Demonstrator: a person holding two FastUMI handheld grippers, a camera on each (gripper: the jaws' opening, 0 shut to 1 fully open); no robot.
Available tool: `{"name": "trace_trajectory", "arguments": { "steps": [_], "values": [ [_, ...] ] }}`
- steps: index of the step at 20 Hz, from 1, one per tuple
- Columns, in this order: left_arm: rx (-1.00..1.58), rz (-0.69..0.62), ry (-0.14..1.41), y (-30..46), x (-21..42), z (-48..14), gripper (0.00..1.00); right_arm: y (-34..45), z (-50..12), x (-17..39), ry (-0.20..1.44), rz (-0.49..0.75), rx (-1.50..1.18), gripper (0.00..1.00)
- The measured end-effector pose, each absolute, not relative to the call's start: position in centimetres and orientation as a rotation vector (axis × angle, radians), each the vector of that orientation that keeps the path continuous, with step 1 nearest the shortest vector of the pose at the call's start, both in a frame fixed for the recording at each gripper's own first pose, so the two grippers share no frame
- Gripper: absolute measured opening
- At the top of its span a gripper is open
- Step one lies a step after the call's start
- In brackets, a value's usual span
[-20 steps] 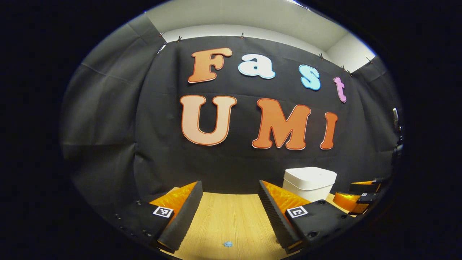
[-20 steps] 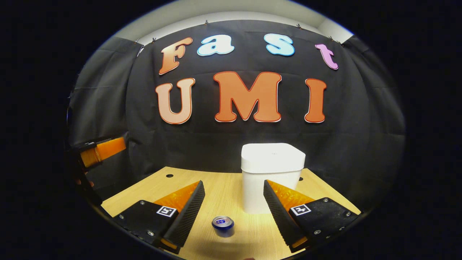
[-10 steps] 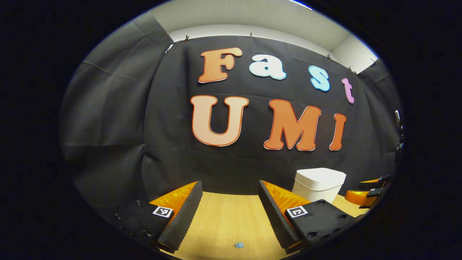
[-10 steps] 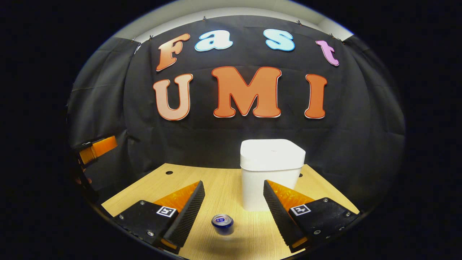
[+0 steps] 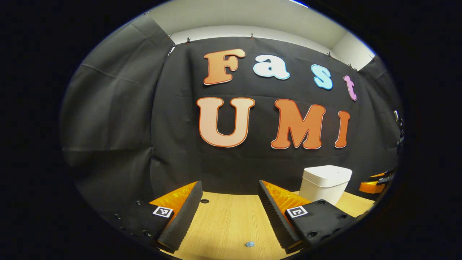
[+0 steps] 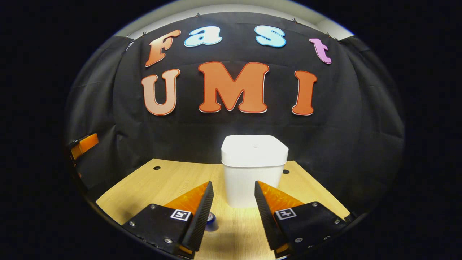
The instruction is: Press the lid of the desktop garbage bin to open it, pick up the crumpled paper on the desktop and throw it into the bin, then pick up the pop can on the desktop and drop it into the bin, and finally close the garbage bin lid.
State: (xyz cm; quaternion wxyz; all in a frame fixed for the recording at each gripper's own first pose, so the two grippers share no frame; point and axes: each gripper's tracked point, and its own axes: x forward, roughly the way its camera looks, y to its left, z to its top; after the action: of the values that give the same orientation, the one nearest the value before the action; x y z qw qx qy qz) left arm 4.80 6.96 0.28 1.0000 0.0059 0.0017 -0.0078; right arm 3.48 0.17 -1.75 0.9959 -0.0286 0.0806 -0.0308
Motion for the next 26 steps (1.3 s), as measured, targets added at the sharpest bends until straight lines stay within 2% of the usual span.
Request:
{"name": "trace_trajectory", "arguments": {
  "steps": [2, 4, 9, 11, 17, 21, 26],
  "values": [
    [0.014, -0.014, 0.0, 7.3, 5.0, 0.5, 0.98, -0.2, -1.5, 3.7, 0.158, -0.072, -0.073, 0.57],
    [0.012, -0.011, -0.001, 7.6, 5.4, 0.5, 0.98, -0.4, -0.9, 3.9, 0.146, -0.08, -0.077, 0.36],
    [0.015, -0.015, -0.001, 8.1, 5.8, 0.6, 0.98, -0.4, -0.4, 4.8, 0.156, -0.068, -0.078, 0.04],
    [0.013, -0.019, 0.0, 8.2, 6.1, 0.5, 0.98, -0.5, -0.1, 5.4, 0.18, -0.056, -0.077, 0.01],
    [0.077, -0.017, -0.004, 8.6, 6.9, 0.1, 0.98, -1.3, 1.0, 8.2, 0.326, 0.004, -0.102, 0.0],
    [0.055, -0.021, 0.017, 8.8, 7.4, -1.1, 0.96, -2.0, 3.2, 12.1, 0.395, 0.021, -0.127, 0.0],
    [0.051, -0.01, 0.028, 9.6, 8.2, -1.7, 0.98, -3.1, 4.6, 17.6, 0.501, 0.019, -0.207, 0.0]
  ]
}}
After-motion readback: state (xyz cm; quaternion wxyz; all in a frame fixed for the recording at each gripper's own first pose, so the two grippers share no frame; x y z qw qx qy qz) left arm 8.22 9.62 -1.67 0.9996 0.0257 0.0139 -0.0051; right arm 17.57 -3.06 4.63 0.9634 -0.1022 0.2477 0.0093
